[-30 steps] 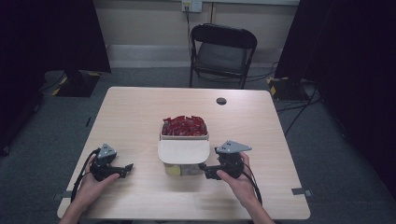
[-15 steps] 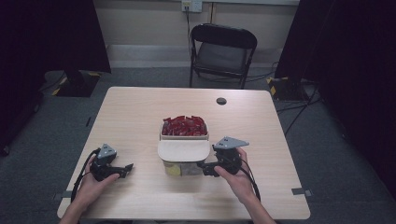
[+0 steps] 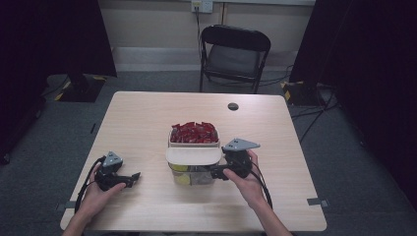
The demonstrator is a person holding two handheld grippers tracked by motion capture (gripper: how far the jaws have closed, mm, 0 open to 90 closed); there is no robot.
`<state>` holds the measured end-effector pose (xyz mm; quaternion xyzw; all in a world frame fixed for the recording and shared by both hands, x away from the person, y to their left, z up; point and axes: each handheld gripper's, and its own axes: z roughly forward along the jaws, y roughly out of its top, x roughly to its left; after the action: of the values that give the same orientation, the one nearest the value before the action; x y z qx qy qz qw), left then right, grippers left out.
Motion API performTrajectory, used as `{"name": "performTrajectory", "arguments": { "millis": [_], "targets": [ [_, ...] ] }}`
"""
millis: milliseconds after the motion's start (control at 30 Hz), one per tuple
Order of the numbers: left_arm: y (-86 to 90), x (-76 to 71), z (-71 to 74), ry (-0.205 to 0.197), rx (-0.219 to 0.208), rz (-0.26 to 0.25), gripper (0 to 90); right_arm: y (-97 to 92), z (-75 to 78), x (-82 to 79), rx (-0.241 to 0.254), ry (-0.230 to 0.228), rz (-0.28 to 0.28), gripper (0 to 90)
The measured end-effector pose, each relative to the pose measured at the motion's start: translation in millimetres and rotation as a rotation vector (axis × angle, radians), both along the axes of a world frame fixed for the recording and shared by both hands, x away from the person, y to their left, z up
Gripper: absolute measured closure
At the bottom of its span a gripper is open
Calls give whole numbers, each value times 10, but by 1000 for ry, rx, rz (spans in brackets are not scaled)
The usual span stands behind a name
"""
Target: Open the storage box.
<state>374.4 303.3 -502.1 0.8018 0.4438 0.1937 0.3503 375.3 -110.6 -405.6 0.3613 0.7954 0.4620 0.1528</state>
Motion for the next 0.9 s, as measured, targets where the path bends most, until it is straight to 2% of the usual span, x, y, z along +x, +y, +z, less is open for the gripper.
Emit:
{"name": "performTrajectory", "arguments": {
  "millis": [167,500,900],
  "targets": [
    [1,0,1,1,2,-2,117,7,5,48,6,-10,-24,144],
    [1,0,1,1,2,-1,117,-14,52,162,50,-8,-36,142],
    [1,0,1,1,2,-2,118,5,71,242,65,-16,-39,142]
  ]
}}
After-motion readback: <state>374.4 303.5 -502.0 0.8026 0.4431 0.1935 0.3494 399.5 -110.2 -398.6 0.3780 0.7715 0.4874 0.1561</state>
